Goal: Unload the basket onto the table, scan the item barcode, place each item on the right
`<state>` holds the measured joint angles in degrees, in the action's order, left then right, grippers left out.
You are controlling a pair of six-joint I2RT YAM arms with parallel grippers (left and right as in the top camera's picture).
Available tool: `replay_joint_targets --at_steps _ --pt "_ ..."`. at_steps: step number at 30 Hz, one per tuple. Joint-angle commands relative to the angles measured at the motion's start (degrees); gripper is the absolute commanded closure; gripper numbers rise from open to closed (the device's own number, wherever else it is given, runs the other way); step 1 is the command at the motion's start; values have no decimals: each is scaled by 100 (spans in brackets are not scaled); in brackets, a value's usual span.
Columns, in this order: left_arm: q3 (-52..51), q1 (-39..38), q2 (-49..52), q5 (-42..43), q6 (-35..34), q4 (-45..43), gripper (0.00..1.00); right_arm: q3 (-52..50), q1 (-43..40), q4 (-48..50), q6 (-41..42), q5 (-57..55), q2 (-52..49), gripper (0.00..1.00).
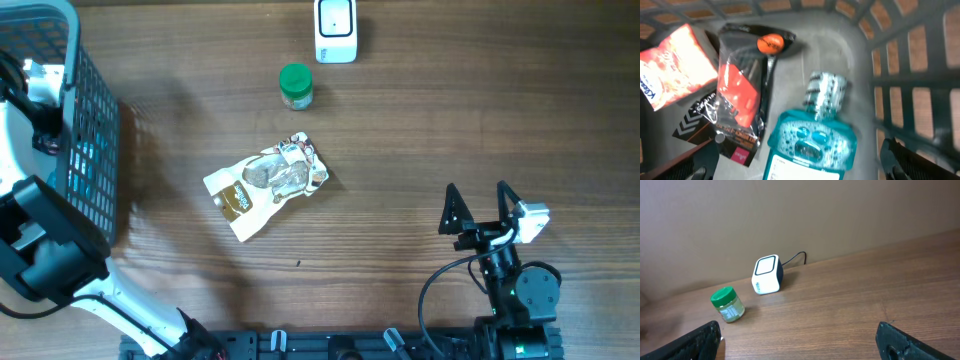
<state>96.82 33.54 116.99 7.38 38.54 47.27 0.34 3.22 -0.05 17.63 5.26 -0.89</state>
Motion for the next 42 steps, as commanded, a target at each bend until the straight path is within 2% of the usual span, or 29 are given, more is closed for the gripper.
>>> replay_joint_targets --at_steps 1,6,22,33,35,42 --pt "-28 -26 0 68 651 122 0 -4 15 15 -94 -76 46 0" --pt "-28 -33 149 116 1082 105 0 -4 15 15 -96 -76 46 0" --pt "-28 -26 964 612 1379 -35 1 -4 15 15 -96 -76 46 0" --pt "-28 -28 964 719 1375 -28 28 -4 15 15 -96 -76 46 0" --pt "-26 -28 964 719 1375 -33 37 -4 15 15 -98 -76 46 0" --pt "-4 -26 918 717 1327 -31 49 -4 15 15 -94 -76 46 0"
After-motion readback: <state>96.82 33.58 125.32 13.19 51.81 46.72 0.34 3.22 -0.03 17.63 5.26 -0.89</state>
